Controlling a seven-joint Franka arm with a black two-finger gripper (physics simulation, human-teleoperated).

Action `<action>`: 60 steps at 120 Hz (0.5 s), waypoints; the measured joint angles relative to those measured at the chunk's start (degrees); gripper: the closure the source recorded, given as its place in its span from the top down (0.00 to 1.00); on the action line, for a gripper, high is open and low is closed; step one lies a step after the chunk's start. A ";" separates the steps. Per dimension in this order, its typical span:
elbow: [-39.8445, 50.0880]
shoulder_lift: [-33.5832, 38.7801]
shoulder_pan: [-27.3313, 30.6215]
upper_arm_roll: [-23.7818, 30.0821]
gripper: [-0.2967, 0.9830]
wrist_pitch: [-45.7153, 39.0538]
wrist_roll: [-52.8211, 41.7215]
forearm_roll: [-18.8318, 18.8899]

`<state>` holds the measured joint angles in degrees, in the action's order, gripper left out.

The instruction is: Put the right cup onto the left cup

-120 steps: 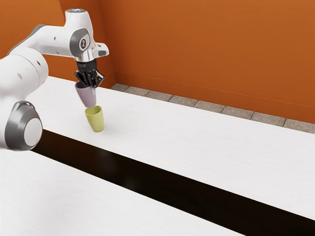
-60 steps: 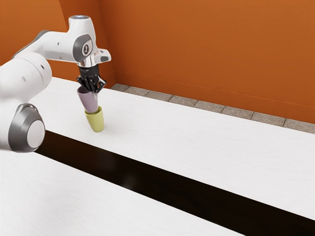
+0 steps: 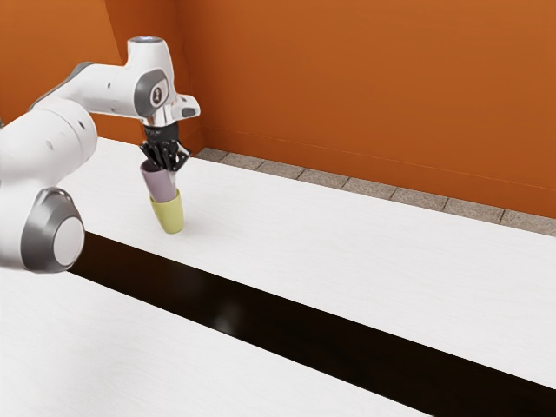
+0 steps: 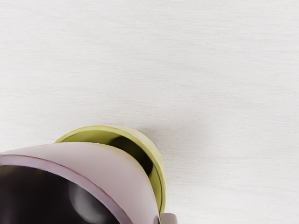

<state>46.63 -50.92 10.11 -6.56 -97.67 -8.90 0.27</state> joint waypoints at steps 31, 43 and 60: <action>-0.03 -0.18 -0.01 0.00 0.33 0.07 -0.13 -0.11; -0.03 -0.13 -0.01 0.00 0.47 0.12 -0.29 -0.18; 0.29 1.07 -0.08 -0.03 0.60 0.37 -0.58 -0.24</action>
<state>46.92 -49.85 10.03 -6.59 -97.30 -9.48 0.03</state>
